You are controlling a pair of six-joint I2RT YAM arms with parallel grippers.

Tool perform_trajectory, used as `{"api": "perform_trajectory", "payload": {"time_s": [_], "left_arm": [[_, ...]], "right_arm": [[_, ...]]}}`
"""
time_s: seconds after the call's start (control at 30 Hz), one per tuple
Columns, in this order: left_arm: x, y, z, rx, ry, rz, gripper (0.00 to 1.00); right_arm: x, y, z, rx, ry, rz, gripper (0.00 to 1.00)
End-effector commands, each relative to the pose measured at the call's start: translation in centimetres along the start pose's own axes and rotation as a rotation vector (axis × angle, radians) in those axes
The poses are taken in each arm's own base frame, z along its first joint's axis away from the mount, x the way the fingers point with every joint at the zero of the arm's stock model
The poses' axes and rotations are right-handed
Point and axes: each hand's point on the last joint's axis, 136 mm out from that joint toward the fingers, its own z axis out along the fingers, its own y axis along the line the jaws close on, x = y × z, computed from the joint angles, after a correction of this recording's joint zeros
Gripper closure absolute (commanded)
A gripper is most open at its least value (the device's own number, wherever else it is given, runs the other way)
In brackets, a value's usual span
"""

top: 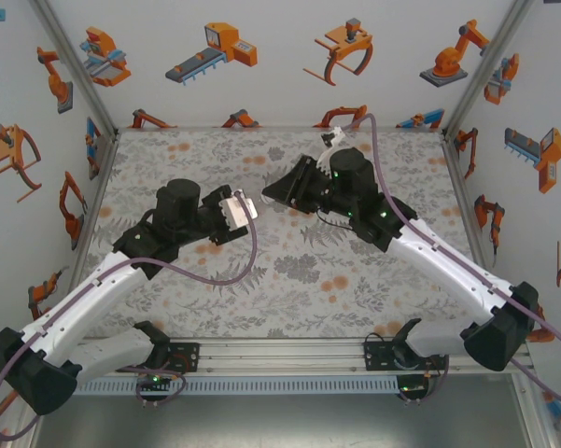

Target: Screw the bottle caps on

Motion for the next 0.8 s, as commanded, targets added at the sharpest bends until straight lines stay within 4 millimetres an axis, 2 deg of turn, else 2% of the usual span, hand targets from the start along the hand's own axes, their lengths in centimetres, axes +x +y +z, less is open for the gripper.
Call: {"api": "perform_trajectory", "payload": {"time_s": [0.0,0.17,0.3,0.4,0.5,0.6,0.77], "left_arm": [[-2.6,-0.4,-0.4,0.036,-0.102,0.025,1.00],[-2.5,-0.7,-0.2,0.052,-0.102,0.025,1.00],[-2.8,-1.5,-0.1,0.103,-0.120,0.029,1.00],[-3.0,-2.2,0.0,0.148,-0.132,0.026,1.00],[-3.3,-3.3,0.0,0.218,-0.148,0.030,1.00],[-4.1,-4.7,-0.5,0.305,-0.194,0.034,1.00],[-4.6,-6.6,-1.0,0.417,-0.231,0.050,1.00]], "right_arm": [[-1.5,1.3,-1.6,-0.046,-0.075,-0.073,0.45],[-2.5,2.3,-4.6,-0.079,-0.157,-0.246,0.40],[-2.6,3.7,-7.3,-0.131,-0.234,-0.508,0.40],[-1.9,4.6,-9.3,-0.189,-0.293,-0.717,0.43],[-0.3,5.2,-10.8,-0.243,-0.299,-0.955,0.44],[2.1,4.8,-11.3,-0.290,-0.246,-1.170,0.44],[5.5,4.8,-12.1,-0.403,-0.130,-1.382,0.44]]}}
